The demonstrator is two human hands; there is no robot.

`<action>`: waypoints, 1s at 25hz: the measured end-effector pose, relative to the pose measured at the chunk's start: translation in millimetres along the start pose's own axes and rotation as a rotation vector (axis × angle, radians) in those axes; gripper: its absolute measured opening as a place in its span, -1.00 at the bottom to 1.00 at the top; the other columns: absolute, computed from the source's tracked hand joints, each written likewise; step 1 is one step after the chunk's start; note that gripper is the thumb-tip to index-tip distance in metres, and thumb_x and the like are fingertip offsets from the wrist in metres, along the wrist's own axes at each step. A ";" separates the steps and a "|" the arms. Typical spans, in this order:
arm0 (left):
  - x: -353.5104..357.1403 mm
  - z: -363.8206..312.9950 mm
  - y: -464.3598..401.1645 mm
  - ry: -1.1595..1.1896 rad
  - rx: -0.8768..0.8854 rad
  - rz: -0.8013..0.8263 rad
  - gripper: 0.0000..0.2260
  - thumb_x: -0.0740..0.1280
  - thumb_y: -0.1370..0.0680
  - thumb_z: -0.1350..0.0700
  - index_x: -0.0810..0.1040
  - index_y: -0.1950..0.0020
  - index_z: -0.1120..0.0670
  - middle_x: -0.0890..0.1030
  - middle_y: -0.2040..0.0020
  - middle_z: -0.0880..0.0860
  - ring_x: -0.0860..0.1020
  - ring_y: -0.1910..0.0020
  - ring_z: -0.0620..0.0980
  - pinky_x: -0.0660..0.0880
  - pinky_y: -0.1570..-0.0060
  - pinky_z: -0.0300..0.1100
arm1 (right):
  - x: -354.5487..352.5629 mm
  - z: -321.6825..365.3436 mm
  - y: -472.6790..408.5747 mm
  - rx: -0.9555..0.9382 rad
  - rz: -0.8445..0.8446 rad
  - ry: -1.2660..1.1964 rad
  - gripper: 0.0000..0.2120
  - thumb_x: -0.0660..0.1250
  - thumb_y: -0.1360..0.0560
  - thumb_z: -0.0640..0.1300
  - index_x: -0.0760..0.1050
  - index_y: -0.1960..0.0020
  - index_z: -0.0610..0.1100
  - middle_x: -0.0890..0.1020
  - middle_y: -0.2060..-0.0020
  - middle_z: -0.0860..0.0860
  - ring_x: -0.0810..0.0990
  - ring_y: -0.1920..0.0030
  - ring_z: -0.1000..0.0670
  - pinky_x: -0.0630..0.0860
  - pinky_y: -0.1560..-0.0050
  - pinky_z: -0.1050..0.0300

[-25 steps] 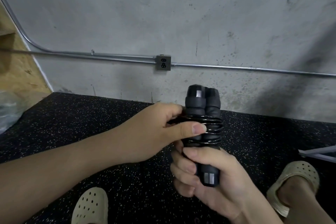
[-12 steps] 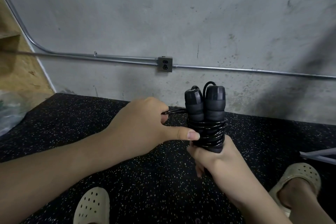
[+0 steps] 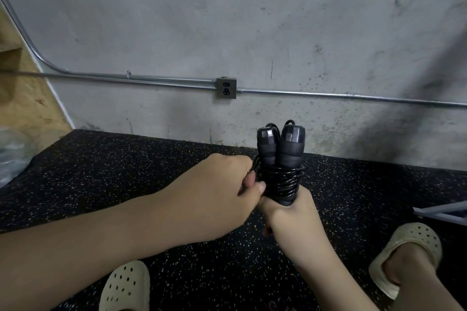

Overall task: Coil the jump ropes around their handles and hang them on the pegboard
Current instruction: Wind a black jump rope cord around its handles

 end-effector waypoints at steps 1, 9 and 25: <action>1.1 -1.2 1.2 -0.001 0.009 0.007 -0.69 0.37 -0.54 -0.16 0.36 0.24 -0.04 0.44 0.42 -0.06 0.41 0.43 -0.09 0.34 0.40 -0.26 | 1.4 1.3 1.7 0.005 -0.016 -0.007 -0.93 0.29 -0.30 -0.17 0.44 0.35 -0.11 0.43 0.53 0.07 0.36 0.48 0.01 0.36 0.44 0.05; -1.3 -2.8 5.2 -0.003 -0.047 -0.026 -0.44 0.29 -0.35 -0.52 0.37 0.28 -0.01 0.43 0.45 -0.09 0.38 0.46 -0.13 0.29 0.38 -0.23 | 15.3 -1.1 17.1 -0.095 -0.117 0.291 -0.87 0.31 -0.35 -0.03 0.42 0.11 0.03 0.55 0.40 0.08 0.47 0.45 0.10 0.31 0.41 0.25; -7.9 0.7 12.5 0.483 0.260 0.229 -0.67 0.42 -0.52 -0.18 0.57 -0.24 -0.10 0.67 0.30 0.06 0.63 0.37 -0.04 0.57 0.28 -0.09 | 26.2 15.7 24.5 -0.066 0.797 -0.671 -0.75 0.53 -0.46 -0.14 0.64 -0.11 -0.15 0.67 0.16 -0.18 0.66 0.20 -0.11 0.62 0.05 -0.06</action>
Point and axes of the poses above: each hand's wrist, its own y-axis away from the middle knuckle, its own x-axis out of the palm, z = x × y, the point moved 6 cm from there along -y, towards the middle knuckle
